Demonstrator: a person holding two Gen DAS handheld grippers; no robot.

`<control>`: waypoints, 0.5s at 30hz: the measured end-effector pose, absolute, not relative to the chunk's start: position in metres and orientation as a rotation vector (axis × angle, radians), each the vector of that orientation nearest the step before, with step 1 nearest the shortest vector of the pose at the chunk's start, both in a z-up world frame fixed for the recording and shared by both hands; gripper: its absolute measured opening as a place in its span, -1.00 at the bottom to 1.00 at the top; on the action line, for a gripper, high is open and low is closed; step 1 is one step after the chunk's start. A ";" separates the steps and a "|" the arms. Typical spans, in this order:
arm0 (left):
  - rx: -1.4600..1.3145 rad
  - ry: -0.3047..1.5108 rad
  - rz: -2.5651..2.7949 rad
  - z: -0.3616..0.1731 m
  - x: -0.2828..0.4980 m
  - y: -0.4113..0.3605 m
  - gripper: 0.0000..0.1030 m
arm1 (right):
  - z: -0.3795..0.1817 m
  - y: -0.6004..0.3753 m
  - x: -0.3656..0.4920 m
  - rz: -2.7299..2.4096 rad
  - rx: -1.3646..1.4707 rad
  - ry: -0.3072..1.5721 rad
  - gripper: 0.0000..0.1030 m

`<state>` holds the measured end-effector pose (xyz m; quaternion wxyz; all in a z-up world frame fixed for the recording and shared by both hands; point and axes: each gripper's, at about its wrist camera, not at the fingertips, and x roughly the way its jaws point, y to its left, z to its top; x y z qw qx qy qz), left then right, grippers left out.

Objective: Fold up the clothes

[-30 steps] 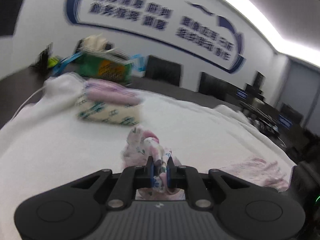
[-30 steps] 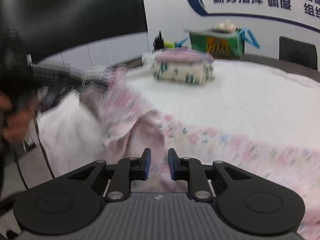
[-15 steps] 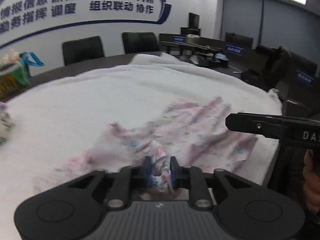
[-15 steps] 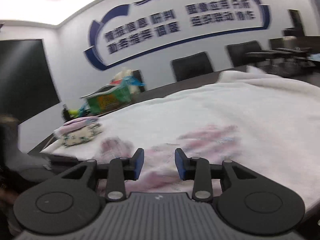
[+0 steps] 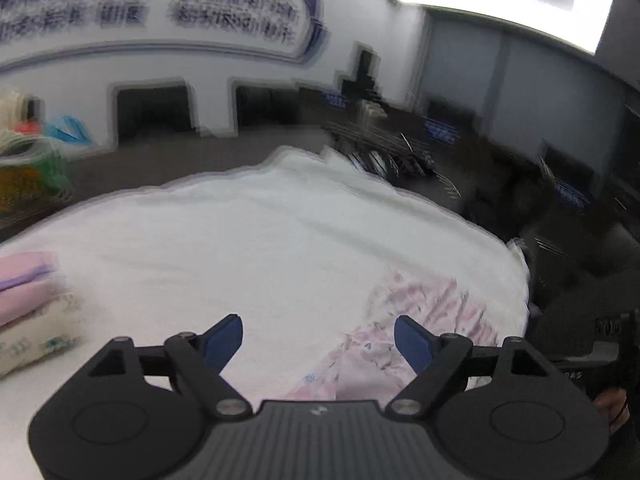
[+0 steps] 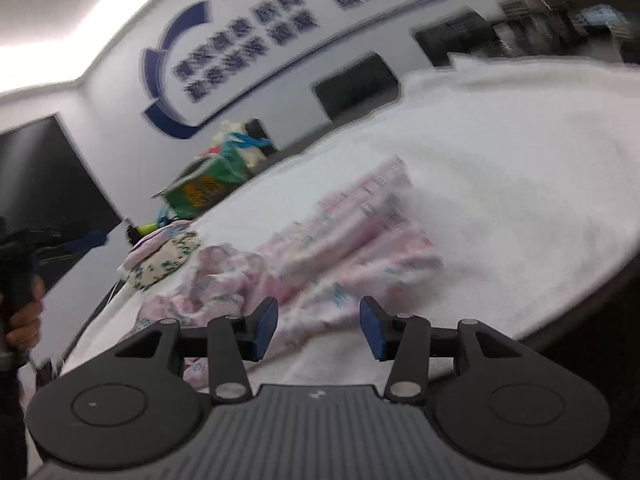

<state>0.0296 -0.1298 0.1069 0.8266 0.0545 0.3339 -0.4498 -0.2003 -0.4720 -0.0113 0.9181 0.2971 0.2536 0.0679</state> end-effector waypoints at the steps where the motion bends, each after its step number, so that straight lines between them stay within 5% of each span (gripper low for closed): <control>1: 0.134 0.760 -1.001 0.096 0.047 -0.152 0.57 | -0.014 -0.473 -0.199 0.133 0.652 0.529 -0.10; 9: 0.198 0.987 -1.255 0.016 0.101 -0.280 0.25 | -0.028 -0.465 -0.167 0.020 0.806 0.498 -0.12; 11: 0.215 0.960 -1.290 0.016 0.095 -0.279 -0.24 | -0.024 -0.456 -0.151 -0.019 0.734 0.513 -0.59; 12: 0.208 0.972 -1.314 0.016 0.094 -0.277 -0.80 | -0.020 -0.449 -0.145 -0.041 0.678 0.513 -0.65; 15: 0.201 0.953 -1.298 0.018 0.097 -0.270 -0.89 | -0.009 -0.433 -0.130 -0.030 0.538 0.503 -0.88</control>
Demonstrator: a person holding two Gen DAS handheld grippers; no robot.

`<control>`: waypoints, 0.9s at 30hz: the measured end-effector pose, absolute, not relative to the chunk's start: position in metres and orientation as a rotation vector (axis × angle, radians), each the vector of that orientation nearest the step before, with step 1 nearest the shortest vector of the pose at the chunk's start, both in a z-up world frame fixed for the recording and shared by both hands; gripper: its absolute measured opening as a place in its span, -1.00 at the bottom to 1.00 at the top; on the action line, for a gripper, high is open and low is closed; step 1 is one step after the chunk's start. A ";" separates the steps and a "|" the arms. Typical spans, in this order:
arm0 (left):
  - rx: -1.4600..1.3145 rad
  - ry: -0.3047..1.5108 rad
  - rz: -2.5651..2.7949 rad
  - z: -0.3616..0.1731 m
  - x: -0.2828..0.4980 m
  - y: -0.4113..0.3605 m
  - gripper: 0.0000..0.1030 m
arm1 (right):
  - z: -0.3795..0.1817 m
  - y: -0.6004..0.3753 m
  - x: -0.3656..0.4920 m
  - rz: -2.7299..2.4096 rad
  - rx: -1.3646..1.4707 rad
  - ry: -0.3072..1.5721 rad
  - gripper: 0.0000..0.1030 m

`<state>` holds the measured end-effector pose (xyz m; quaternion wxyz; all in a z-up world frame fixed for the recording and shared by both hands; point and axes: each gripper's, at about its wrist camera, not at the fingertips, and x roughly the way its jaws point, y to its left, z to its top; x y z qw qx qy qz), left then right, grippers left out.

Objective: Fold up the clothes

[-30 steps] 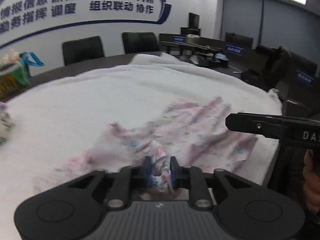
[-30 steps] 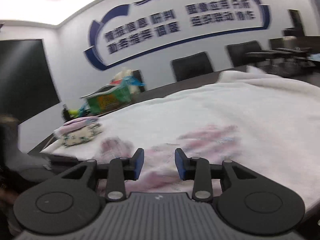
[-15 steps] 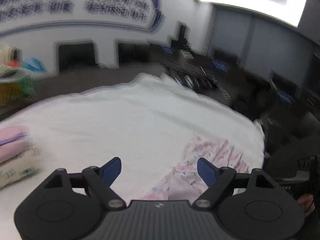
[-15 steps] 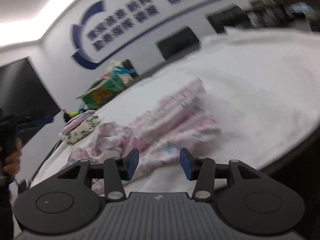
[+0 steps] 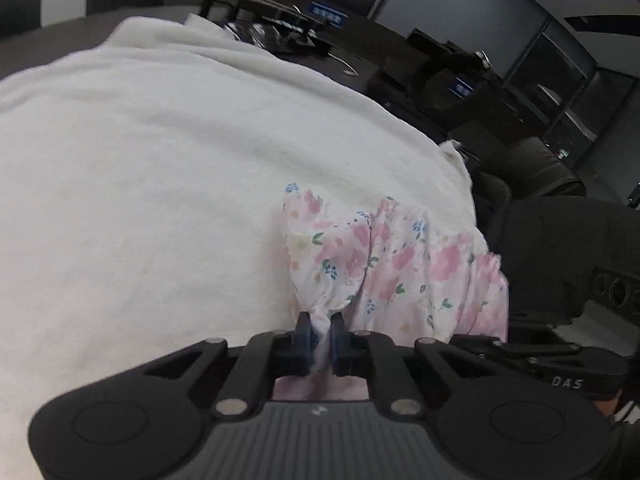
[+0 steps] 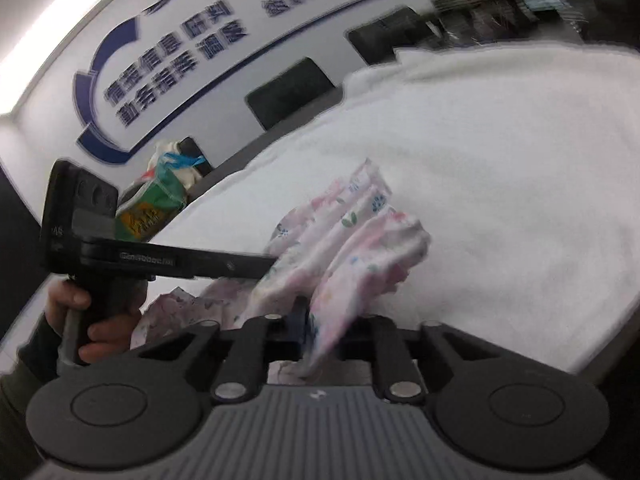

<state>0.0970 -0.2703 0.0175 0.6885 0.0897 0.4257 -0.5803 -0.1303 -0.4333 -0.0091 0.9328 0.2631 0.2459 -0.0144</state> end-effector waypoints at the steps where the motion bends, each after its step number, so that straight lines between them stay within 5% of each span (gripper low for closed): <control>1: 0.197 0.943 -1.286 0.018 0.098 -0.266 -0.92 | -0.005 -0.430 -0.124 -0.014 0.500 0.498 -0.90; 15: -0.058 0.845 -0.695 0.039 0.167 -0.191 -0.94 | 0.052 -0.395 0.103 0.241 0.071 0.647 -0.95; 18: -0.113 0.888 -0.600 0.038 0.187 -0.178 -0.72 | 0.048 -0.385 0.158 0.234 0.039 0.728 -0.94; 21: -0.129 0.848 -0.612 0.051 0.174 -0.144 -0.55 | 0.033 -0.381 0.183 0.164 0.015 0.818 -0.78; 24: -0.140 0.748 -0.664 0.071 0.141 -0.087 0.08 | 0.043 -0.392 0.149 0.155 0.037 0.756 -0.13; 25: -0.149 0.738 -0.685 0.073 0.127 -0.069 0.09 | 0.049 -0.398 0.126 0.171 0.059 0.719 0.04; 27: -0.188 0.738 -0.766 0.072 0.095 -0.041 0.11 | 0.062 -0.409 0.079 0.207 0.105 0.646 0.04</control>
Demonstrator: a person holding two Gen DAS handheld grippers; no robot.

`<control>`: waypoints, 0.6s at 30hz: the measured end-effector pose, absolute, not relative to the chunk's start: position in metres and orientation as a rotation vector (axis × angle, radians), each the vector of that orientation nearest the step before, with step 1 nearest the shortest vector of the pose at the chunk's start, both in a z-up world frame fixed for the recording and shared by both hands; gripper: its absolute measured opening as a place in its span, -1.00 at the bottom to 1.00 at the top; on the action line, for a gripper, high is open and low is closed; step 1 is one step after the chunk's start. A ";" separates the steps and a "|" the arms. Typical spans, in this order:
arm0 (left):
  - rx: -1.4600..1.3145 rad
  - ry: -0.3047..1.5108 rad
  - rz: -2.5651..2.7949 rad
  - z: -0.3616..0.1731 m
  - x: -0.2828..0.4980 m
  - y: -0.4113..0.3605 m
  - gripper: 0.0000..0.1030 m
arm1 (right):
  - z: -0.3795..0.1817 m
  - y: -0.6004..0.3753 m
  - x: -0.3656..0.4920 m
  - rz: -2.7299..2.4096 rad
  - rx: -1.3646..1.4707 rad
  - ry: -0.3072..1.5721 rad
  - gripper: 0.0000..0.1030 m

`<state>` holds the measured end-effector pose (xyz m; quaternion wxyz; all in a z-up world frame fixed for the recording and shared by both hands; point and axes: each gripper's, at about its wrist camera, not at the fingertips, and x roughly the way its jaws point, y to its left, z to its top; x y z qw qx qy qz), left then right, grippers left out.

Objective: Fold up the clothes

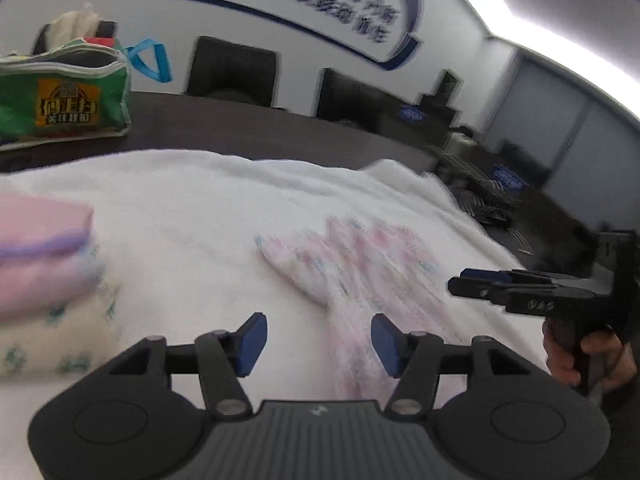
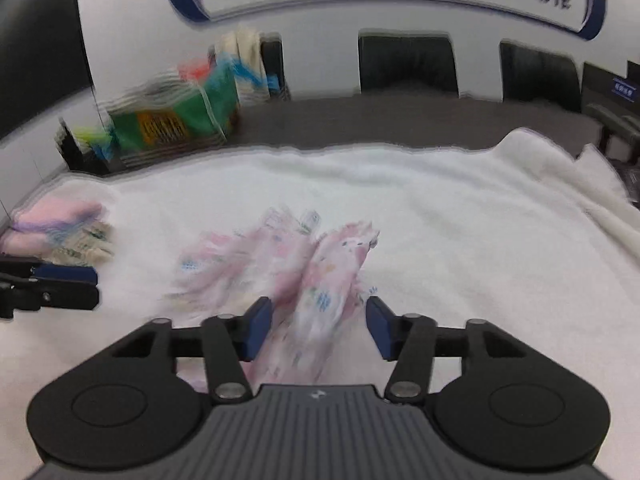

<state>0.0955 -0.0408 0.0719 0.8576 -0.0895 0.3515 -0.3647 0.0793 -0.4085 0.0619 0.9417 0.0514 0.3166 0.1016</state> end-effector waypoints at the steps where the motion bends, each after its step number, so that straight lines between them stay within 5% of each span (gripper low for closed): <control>1: -0.209 0.752 -0.804 0.068 0.081 -0.034 0.15 | 0.065 -0.411 0.050 0.249 0.122 0.616 0.04; 9: -0.113 0.700 -0.892 0.040 -0.011 -0.056 0.28 | 0.037 -0.383 -0.086 0.464 0.143 0.541 0.22; 11: -0.069 0.709 -0.870 0.034 -0.012 -0.074 0.11 | 0.026 -0.379 -0.094 0.455 0.166 0.540 0.22; 12: -0.055 0.733 -0.869 0.030 -0.012 -0.081 -0.20 | 0.021 -0.377 -0.091 0.462 0.170 0.549 0.20; 13: -0.039 0.751 -0.863 0.026 -0.012 -0.086 -0.48 | 0.015 -0.375 -0.089 0.470 0.170 0.561 0.14; 15: -0.040 0.771 -0.860 0.018 -0.009 -0.088 -0.65 | 0.005 -0.370 -0.078 0.460 0.155 0.572 -0.24; 17: -0.064 0.787 -0.879 0.015 -0.010 -0.086 -0.86 | -0.004 -0.366 -0.069 0.441 0.169 0.619 -0.86; 18: -0.068 0.793 -0.886 0.015 -0.014 -0.084 -0.91 | -0.006 -0.363 -0.066 0.449 0.178 0.634 -0.88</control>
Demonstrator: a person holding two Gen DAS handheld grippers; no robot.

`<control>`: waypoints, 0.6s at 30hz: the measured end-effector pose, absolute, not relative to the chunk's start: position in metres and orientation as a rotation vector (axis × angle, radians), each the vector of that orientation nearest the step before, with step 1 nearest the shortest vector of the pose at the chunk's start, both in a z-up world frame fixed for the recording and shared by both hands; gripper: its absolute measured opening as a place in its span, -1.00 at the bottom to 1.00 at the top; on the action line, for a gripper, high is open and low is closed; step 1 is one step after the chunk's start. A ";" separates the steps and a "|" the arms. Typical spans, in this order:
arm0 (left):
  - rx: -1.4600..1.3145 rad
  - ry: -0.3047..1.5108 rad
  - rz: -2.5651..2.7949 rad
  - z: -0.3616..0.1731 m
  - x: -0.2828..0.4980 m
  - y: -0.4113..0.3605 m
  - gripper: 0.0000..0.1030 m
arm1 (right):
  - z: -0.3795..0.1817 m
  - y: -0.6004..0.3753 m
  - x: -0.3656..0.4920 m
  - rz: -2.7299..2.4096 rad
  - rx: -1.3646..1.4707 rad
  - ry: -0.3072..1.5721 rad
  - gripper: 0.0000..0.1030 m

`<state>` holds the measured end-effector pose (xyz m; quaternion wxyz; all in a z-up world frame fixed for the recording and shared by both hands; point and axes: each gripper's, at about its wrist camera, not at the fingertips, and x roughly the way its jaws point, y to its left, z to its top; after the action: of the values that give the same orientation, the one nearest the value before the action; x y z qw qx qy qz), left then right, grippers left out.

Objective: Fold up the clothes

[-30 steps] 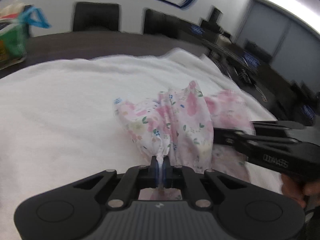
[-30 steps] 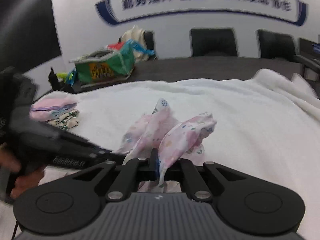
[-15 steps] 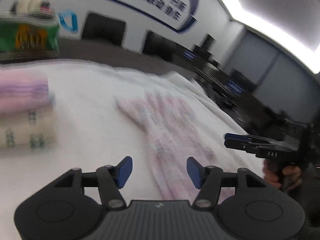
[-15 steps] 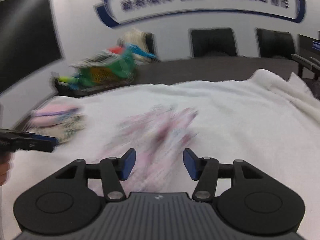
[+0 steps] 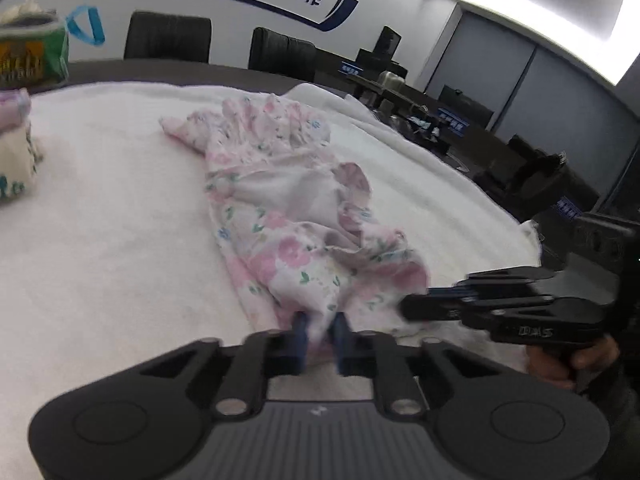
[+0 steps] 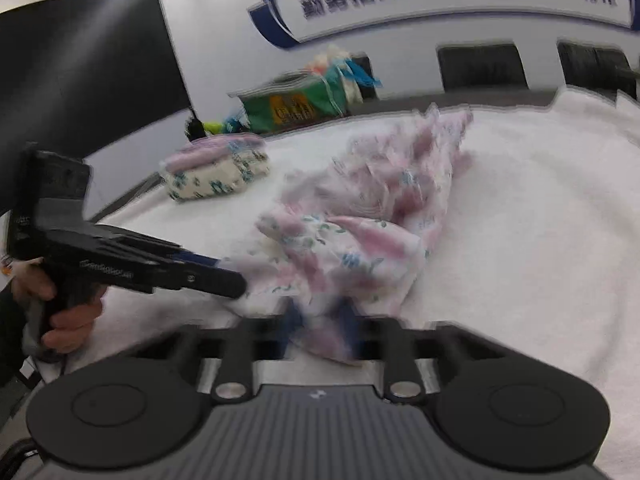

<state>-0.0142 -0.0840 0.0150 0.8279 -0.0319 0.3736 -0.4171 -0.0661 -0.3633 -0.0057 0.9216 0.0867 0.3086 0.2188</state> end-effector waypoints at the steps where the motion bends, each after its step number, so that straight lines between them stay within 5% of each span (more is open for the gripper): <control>1: -0.069 0.799 -0.889 0.015 -0.019 -0.083 -0.93 | -0.005 -0.360 -0.067 0.458 0.173 0.632 -0.91; 10: -0.209 0.891 -0.982 0.021 -0.096 -0.054 -0.92 | 0.015 -0.365 -0.152 0.570 0.230 0.658 -0.95; 11: -0.221 0.888 -0.988 0.019 -0.101 -0.051 -0.84 | 0.013 -0.365 -0.161 0.575 0.224 0.672 -0.94; 13: -0.224 0.891 -0.973 0.017 -0.100 -0.046 -0.19 | 0.011 -0.367 -0.176 0.566 0.202 0.687 -0.86; 18: -0.307 0.812 -0.848 0.048 -0.068 -0.015 0.11 | 0.032 -0.386 -0.163 0.434 0.212 0.582 -0.17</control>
<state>-0.0683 -0.0145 0.0484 0.8215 -0.1442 0.3815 -0.3986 -0.1635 -0.3860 0.0322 0.9294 0.1035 0.2839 0.2119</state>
